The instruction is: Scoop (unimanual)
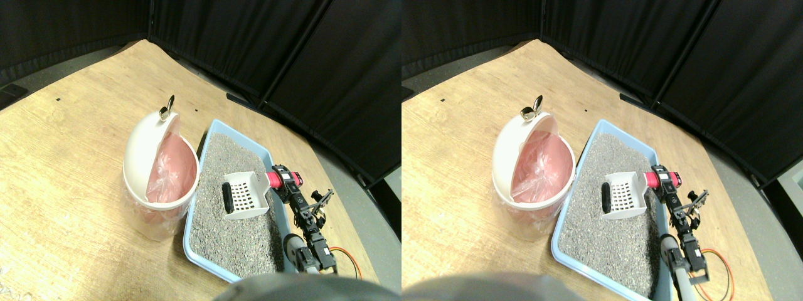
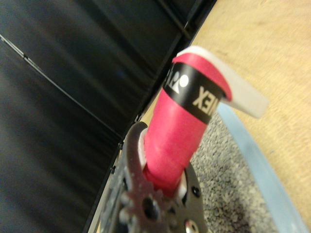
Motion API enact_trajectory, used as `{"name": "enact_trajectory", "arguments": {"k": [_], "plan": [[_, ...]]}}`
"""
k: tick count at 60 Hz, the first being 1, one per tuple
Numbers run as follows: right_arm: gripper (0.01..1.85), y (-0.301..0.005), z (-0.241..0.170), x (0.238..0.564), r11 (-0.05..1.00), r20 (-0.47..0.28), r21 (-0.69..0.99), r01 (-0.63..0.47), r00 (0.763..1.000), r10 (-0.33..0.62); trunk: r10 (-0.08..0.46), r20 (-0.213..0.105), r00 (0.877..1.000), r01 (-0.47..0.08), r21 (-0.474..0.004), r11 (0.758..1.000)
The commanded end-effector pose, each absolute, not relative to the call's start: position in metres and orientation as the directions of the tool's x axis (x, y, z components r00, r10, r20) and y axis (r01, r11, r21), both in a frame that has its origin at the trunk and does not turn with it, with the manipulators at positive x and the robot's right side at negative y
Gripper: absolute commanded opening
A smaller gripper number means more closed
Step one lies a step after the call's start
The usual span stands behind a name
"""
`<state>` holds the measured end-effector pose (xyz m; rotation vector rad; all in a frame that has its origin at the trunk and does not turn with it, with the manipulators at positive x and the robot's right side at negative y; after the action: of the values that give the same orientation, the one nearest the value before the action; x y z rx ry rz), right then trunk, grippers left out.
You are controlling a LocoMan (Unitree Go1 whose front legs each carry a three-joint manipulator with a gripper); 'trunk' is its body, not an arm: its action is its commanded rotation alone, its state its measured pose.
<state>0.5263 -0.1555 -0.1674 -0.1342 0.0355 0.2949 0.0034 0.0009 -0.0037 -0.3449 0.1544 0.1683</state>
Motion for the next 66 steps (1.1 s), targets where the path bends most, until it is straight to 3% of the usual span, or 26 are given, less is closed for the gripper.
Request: {"name": "enact_trajectory", "arguments": {"k": [1, 15, 28, 48, 61, 66], "plan": [[0.06, -0.168, -0.168, 0.525, 0.971, 0.010, -0.067, -0.228, 0.973, 0.229, 0.129, -0.152, 0.980, -0.171, -0.316, 0.933], [0.06, -0.186, -0.179, 0.519, 0.987, 0.022, 0.134, -0.088, 0.996, 0.086, 0.127, -0.137, 0.982, -0.164, -0.305, 0.938], [0.06, -0.196, -0.187, 0.518, 0.917, 0.066, 0.398, -0.002, 0.997, -0.027, 0.120, -0.124, 0.985, -0.151, -0.287, 0.946], [0.06, -0.203, -0.163, 0.515, 0.833, 0.086, 0.553, 0.015, 0.993, -0.075, 0.118, -0.109, 0.987, -0.144, -0.278, 0.950], [0.06, -0.201, -0.163, 0.517, 0.774, 0.097, 0.633, -0.016, 0.994, -0.059, 0.121, -0.100, 0.988, -0.145, -0.276, 0.950], [0.06, -0.198, -0.166, 0.518, 0.649, 0.069, 0.761, 0.020, 0.991, -0.111, 0.121, -0.100, 0.988, -0.144, -0.275, 0.951]]}}
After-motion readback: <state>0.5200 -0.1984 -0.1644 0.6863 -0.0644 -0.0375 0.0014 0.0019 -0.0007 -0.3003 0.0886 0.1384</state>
